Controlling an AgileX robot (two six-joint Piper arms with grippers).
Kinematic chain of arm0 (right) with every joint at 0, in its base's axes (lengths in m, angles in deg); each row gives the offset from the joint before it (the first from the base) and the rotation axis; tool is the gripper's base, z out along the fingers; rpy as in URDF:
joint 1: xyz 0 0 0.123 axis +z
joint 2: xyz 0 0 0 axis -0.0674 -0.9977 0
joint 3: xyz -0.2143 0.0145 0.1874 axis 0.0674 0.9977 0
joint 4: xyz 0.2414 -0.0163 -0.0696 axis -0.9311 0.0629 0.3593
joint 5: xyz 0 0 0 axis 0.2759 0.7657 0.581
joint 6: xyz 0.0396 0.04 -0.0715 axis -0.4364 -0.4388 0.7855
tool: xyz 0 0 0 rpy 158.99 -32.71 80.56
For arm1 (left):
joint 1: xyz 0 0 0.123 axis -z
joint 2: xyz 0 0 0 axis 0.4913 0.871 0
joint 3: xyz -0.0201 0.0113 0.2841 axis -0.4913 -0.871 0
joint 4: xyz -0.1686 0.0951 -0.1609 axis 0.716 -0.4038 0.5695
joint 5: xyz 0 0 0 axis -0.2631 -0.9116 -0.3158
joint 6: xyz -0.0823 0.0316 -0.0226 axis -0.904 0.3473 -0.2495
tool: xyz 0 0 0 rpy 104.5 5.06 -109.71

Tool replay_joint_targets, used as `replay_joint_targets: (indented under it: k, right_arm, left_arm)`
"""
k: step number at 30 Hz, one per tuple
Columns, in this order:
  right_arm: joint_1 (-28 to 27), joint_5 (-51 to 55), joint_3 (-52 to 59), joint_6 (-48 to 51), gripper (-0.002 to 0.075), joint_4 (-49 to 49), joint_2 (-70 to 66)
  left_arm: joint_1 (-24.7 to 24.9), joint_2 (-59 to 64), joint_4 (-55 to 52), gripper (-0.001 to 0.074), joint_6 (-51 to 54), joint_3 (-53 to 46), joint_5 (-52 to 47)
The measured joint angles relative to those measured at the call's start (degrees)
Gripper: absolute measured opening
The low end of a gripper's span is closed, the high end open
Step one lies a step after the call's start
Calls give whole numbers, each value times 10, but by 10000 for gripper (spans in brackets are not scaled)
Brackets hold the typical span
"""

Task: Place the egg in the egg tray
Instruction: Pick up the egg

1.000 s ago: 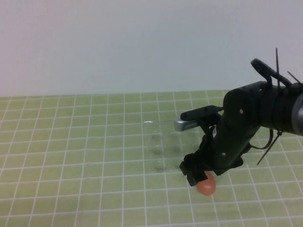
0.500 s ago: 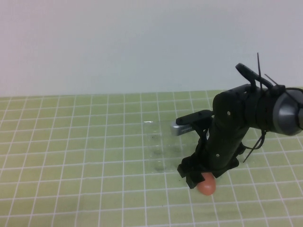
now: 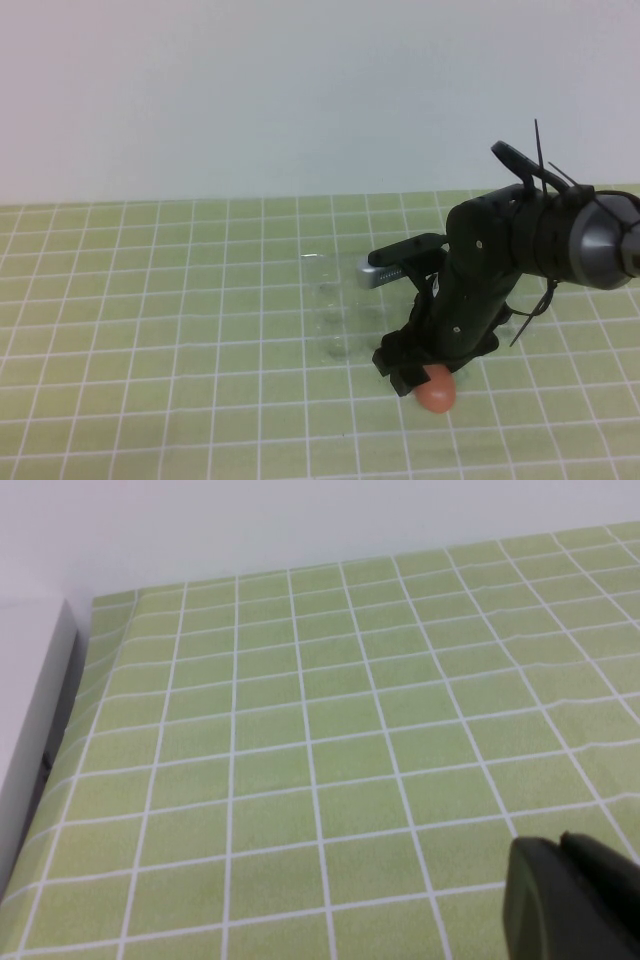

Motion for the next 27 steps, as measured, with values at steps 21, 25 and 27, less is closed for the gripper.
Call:
replay_joint_targets:
  k: [21,25,27]
  right_arm:
    - [6,38,-1,21,397,-16,37]
    - [17,25,-1,21,396,-19,98]
    - [25,-3,-1,24,396,-19,129]
  left_arm:
    - [0,0,0,0,0,0,0]
    - [0,0,0,0,0,0,0]
    - [0,0,0,0,0,0,0]
